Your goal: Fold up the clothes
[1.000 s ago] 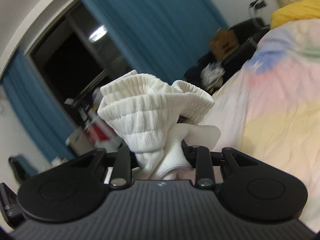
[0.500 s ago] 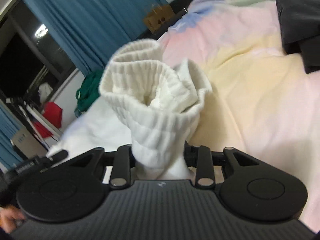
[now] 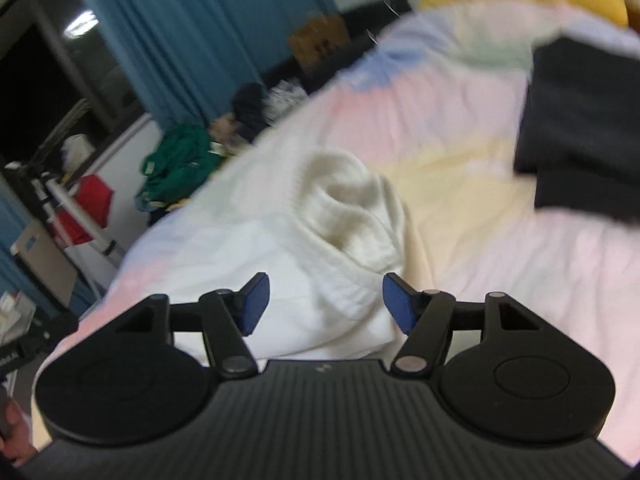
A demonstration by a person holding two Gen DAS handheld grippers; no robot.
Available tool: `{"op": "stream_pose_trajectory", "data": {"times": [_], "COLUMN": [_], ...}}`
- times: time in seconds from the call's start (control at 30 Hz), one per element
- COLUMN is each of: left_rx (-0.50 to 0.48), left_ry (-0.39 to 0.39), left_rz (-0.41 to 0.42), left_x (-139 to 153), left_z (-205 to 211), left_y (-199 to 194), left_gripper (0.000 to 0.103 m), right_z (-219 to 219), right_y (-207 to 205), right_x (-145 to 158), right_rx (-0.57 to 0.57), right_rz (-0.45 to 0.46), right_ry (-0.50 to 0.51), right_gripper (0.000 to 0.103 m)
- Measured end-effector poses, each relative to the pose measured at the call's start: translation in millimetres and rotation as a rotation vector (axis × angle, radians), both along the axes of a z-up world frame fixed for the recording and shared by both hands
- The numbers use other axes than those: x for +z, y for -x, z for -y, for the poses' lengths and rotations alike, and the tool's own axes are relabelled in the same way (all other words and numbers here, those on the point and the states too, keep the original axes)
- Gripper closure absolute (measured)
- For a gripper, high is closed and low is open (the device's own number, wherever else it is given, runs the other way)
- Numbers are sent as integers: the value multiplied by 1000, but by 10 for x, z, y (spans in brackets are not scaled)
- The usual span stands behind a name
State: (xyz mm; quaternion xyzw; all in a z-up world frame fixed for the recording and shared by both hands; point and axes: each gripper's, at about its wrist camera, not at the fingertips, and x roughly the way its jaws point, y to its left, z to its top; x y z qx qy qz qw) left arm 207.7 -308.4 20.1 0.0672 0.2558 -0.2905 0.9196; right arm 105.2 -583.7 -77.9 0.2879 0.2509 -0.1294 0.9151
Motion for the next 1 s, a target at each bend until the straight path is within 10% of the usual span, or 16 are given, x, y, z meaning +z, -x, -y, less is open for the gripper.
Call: {"op": "stream_pose_trajectory", "data": {"times": [0.47,1.0], "left_rx": [5,149], "left_ry": [53,41], "left_rz": [144,196], "left_x": [1027,610], "left_z": [-600,-1216], "left_y": [1806,2607], "left_gripper": [8,0], "right_z": [-886,-1904], "right_y": [1078,1660], "right_x": [1294,964], "right_rx": [123,159], "right_rz": [170,213], "right_ry": [233,431], "right_gripper": [15,14]}}
